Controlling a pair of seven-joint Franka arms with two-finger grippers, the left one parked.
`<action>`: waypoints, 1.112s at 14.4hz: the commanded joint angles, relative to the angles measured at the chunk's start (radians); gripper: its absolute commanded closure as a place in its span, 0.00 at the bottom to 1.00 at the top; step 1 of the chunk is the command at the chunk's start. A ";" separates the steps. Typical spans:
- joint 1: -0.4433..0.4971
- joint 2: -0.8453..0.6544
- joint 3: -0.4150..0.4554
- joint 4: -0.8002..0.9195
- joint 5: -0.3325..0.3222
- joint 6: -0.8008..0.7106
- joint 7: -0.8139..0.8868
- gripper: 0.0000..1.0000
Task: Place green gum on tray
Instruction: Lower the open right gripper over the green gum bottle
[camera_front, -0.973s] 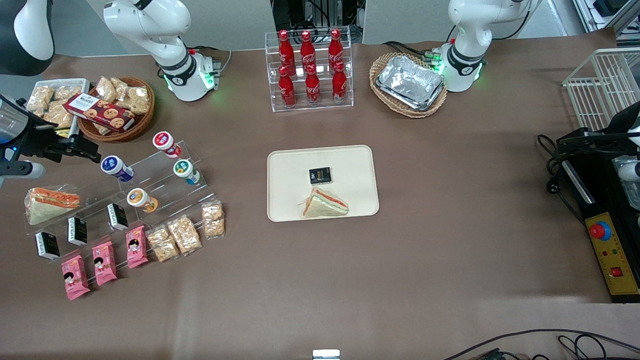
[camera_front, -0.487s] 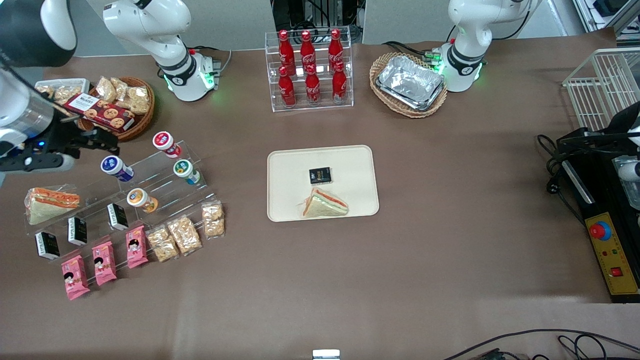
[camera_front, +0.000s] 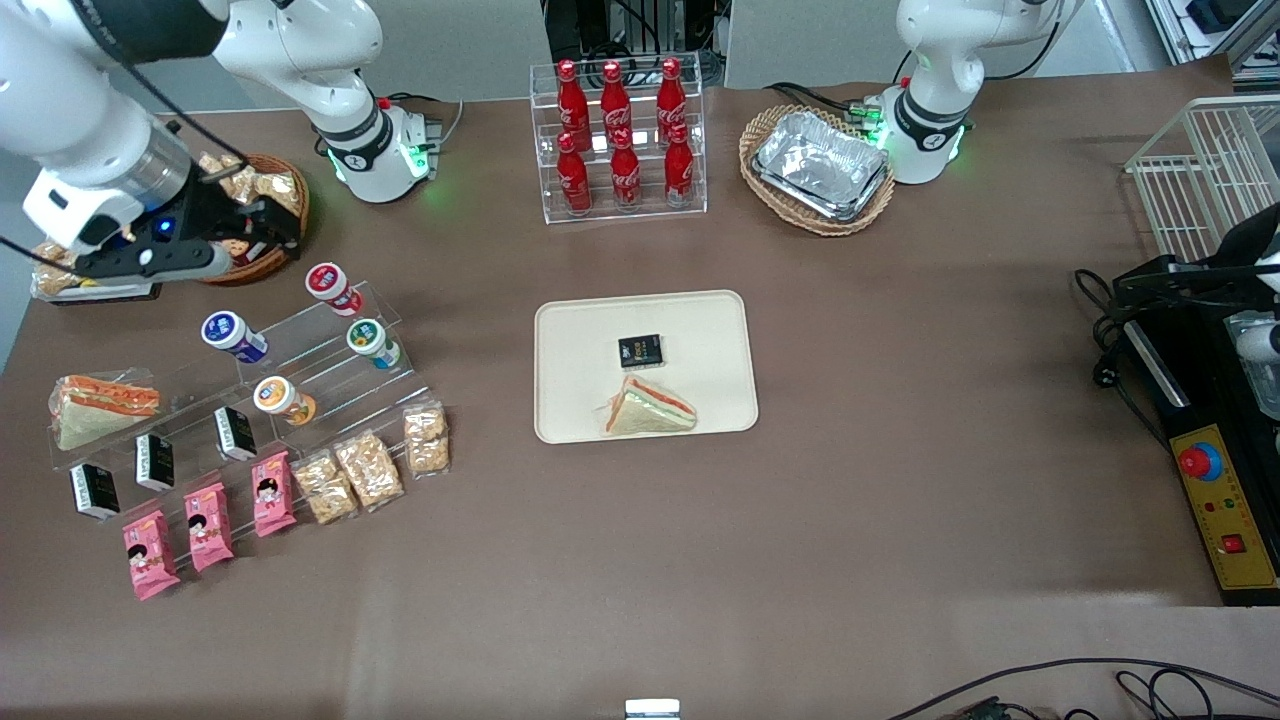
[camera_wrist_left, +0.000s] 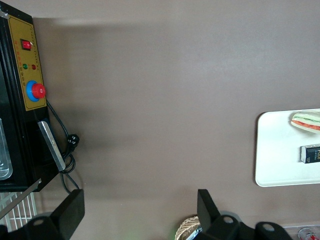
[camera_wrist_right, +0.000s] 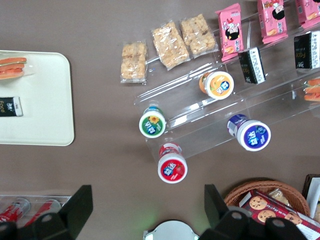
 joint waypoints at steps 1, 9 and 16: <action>-0.003 -0.051 -0.007 -0.053 0.032 0.007 0.011 0.00; -0.002 -0.078 -0.004 -0.129 0.032 0.073 0.011 0.00; 0.014 -0.067 -0.003 -0.348 0.046 0.333 0.011 0.00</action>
